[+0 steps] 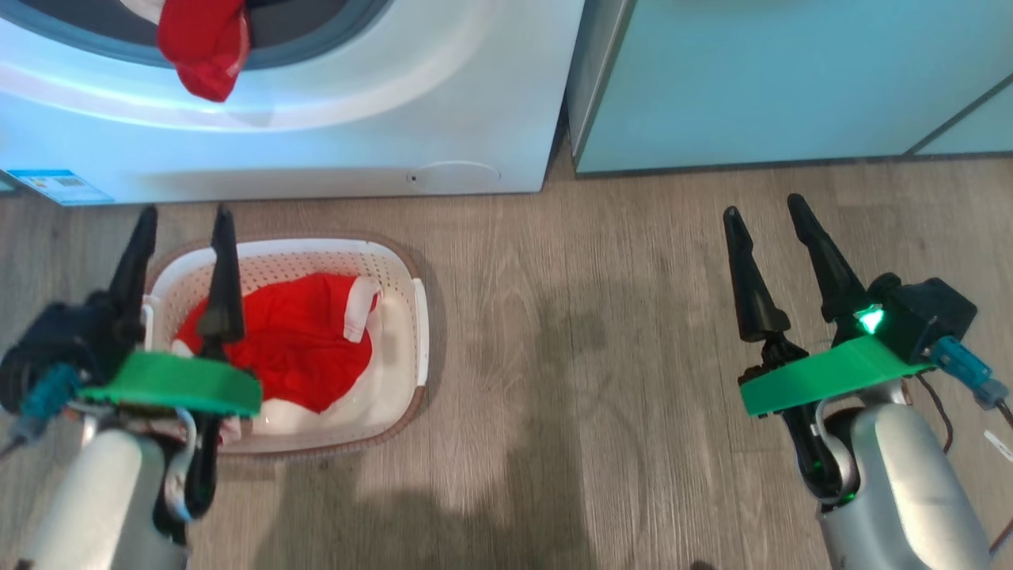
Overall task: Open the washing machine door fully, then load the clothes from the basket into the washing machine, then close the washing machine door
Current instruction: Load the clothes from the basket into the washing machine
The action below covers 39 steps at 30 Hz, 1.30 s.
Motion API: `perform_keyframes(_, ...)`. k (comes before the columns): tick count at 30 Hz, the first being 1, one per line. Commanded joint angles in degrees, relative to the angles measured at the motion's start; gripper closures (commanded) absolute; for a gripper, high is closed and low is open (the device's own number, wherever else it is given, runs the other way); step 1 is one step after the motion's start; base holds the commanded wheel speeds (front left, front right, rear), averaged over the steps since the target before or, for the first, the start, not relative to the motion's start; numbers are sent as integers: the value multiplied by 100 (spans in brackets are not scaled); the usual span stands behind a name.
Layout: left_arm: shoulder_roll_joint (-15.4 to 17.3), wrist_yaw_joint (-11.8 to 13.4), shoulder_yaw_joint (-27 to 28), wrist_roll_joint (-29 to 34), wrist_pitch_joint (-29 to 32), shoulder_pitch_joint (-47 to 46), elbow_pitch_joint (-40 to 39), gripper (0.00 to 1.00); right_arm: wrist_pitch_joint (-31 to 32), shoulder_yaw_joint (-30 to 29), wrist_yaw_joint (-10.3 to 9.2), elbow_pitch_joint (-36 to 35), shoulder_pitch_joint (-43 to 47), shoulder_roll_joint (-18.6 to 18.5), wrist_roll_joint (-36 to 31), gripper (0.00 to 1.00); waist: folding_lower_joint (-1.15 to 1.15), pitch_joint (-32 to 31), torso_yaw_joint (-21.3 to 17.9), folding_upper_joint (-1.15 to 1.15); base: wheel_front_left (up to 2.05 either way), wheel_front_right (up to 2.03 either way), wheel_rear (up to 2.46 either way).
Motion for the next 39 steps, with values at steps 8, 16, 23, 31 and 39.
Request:
perform_keyframes(8,282,-369,409,-404,329,-1339,271,0,-62,198,0,-342,-353,5,40,0,0,596,-88,0,0,0,0)
perform_keyframes(16,619,-821,439,-743,1140,-3026,1209,0,-172,412,0,-322,-657,5,158,0,0,1144,-374,0,0,0,0)
perform_keyframes(23,1115,-1021,436,-863,2128,-4277,2049,0,-307,647,0,-188,-900,5,465,0,0,1537,-840,0,0,0,0)
perform_keyframes(31,1678,-1044,376,-804,3139,-5267,2852,0,-346,790,0,-130,-1074,5,765,0,0,1915,-1225,0,0,0,0)
perform_keyframes(39,2121,-990,237,-712,4104,-5813,3563,0,-348,893,0,-233,-1179,5,957,0,0,2115,-1421,0,0,0,0)
